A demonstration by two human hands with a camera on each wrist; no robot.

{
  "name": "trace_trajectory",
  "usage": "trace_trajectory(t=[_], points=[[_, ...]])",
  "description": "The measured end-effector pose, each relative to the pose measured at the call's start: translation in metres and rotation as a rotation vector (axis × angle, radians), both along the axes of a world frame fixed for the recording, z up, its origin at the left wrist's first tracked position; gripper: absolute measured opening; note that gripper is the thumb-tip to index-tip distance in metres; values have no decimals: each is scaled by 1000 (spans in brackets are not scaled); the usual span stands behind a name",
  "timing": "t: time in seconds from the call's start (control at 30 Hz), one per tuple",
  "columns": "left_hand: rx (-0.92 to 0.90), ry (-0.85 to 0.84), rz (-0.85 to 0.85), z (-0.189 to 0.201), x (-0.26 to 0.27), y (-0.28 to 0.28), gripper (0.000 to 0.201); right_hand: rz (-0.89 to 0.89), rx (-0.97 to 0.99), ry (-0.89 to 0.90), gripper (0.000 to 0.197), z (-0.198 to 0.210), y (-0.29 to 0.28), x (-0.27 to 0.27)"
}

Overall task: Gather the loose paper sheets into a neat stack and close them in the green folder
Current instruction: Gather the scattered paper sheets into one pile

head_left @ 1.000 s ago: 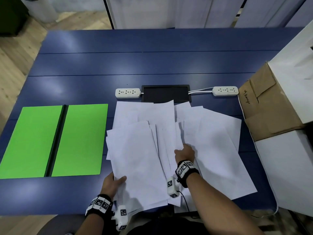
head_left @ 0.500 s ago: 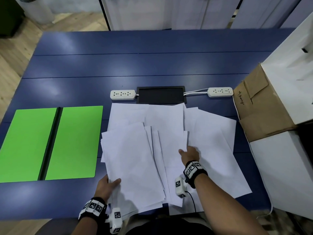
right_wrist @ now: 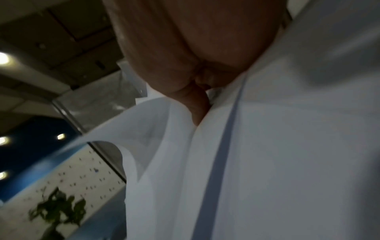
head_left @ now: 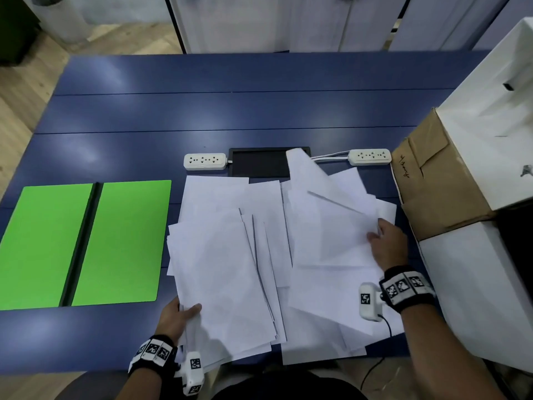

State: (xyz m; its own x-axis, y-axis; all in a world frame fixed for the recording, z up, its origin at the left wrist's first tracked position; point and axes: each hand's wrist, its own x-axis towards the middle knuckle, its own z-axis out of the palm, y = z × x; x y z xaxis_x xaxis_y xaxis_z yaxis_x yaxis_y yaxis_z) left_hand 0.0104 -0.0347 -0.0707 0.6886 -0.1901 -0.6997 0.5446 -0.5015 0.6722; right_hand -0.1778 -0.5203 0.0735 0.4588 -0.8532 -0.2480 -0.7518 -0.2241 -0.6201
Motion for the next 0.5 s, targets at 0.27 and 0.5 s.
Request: trace_trajectory(t=[0.27, 0.5], points=[[-17, 31, 4, 21, -5, -9, 34, 141, 307, -284, 42, 40, 16, 27], [-42, 111, 139, 26, 2, -11, 61, 244, 473, -164, 36, -42, 120, 80]])
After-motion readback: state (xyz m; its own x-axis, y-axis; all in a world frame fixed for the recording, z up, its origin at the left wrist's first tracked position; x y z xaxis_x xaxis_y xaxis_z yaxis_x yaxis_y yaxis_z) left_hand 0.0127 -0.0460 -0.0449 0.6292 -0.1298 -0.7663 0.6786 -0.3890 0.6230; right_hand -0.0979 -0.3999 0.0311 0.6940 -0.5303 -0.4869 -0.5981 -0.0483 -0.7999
